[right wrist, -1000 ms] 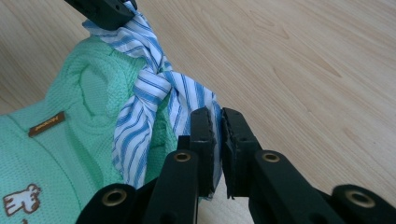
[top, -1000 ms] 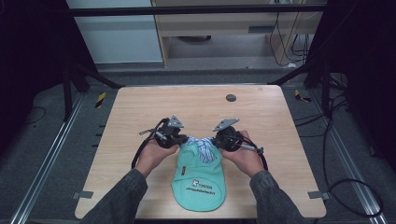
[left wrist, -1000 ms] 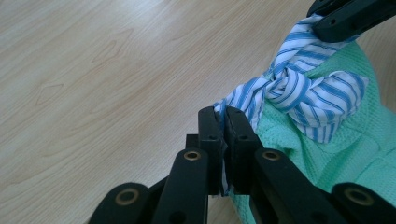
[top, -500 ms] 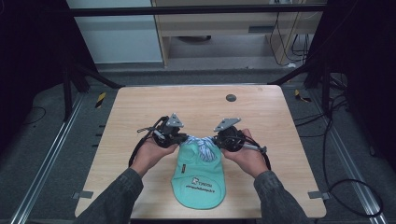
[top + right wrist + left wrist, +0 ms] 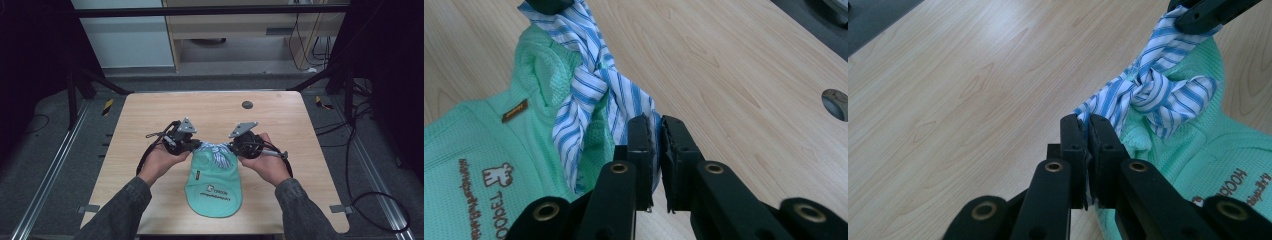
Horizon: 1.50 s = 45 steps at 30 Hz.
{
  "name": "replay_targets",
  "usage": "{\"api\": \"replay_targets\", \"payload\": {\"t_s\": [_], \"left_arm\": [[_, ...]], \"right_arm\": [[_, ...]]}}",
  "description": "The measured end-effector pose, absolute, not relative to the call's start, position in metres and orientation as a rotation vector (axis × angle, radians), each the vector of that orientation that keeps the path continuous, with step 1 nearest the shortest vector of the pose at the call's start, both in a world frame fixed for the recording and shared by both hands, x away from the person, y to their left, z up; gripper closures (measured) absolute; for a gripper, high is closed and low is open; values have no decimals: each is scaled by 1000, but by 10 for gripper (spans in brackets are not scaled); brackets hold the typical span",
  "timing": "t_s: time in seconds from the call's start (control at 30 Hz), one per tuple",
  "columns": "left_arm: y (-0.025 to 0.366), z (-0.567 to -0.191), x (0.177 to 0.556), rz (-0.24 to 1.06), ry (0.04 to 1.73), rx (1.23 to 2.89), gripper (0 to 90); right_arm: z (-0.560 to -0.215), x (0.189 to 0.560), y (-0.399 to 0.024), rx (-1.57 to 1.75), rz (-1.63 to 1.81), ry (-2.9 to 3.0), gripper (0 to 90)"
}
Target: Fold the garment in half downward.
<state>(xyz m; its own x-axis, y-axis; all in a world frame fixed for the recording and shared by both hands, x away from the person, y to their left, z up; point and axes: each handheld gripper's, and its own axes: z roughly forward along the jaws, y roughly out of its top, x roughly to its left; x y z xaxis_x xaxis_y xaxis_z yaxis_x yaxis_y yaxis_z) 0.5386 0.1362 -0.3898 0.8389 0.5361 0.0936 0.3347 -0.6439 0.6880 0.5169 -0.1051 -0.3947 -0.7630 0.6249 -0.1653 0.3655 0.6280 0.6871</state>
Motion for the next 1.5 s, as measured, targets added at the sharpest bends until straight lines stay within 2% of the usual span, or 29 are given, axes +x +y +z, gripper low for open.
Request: {"api": "replay_targets", "payload": {"t_s": [0.67, 1.5], "left_arm": [[136, -377, 536, 422, 612, 2320, 865], [139, -376, 539, 445, 620, 2314, 864]], "right_arm": [[-380, 517, -105, 722, 889, 2449, 835], [-379, 519, -99, 700, 881, 2444, 833]]}}
